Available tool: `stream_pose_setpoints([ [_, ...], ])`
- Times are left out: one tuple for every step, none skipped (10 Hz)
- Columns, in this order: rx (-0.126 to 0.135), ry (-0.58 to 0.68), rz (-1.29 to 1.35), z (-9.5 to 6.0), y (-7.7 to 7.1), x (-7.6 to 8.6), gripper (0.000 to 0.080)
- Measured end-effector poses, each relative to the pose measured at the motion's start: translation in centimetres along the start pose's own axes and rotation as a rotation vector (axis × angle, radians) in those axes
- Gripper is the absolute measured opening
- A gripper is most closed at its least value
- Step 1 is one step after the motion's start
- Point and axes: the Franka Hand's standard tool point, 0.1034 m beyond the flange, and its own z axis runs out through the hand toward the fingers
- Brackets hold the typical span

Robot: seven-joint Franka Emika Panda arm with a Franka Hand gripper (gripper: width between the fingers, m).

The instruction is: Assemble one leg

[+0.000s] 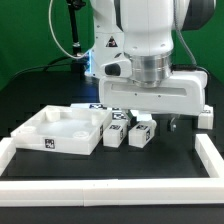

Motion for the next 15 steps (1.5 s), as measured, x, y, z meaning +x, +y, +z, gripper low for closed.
stream_pose_setpoints([
  [0.0,0.0,0.0,0.0,0.0,0.0,0.0518],
  [0.0,0.0,0.0,0.0,0.0,0.0,0.0379],
  [0.0,0.0,0.0,0.0,0.0,0.0,0.0279],
  [0.001,0.0,0.0,0.0,0.0,-0.1,0.0279],
  [0.002,-0.002,0.011,-0.2,-0.4,-0.8,0.0279],
  [0.0,-0.008,0.019,-0.4,-1.4,-2.6,0.0279],
  [-0.005,-0.014,0.036,-0.6,-2.6,-4.9,0.0279],
  [-0.009,-0.008,0.044,-0.7,-3.8,-7.1,0.0279],
  [-0.016,-0.007,0.032,-0.4,-4.9,-9.2,0.0279],
  [-0.023,-0.01,0.013,-0.3,-5.7,-10.4,0.0281],
  [-0.023,-0.003,0.009,0.0,-5.5,-10.6,0.0281],
  [-0.028,-0.003,0.004,0.5,-5.0,-10.6,0.0281],
  [-0.035,-0.009,0.002,1.1,-4.6,-10.5,0.0281],
  [-0.038,-0.01,-0.002,1.5,-4.3,-10.0,0.0281],
  [-0.034,-0.003,-0.013,1.4,-4.2,-9.3,0.0281],
])
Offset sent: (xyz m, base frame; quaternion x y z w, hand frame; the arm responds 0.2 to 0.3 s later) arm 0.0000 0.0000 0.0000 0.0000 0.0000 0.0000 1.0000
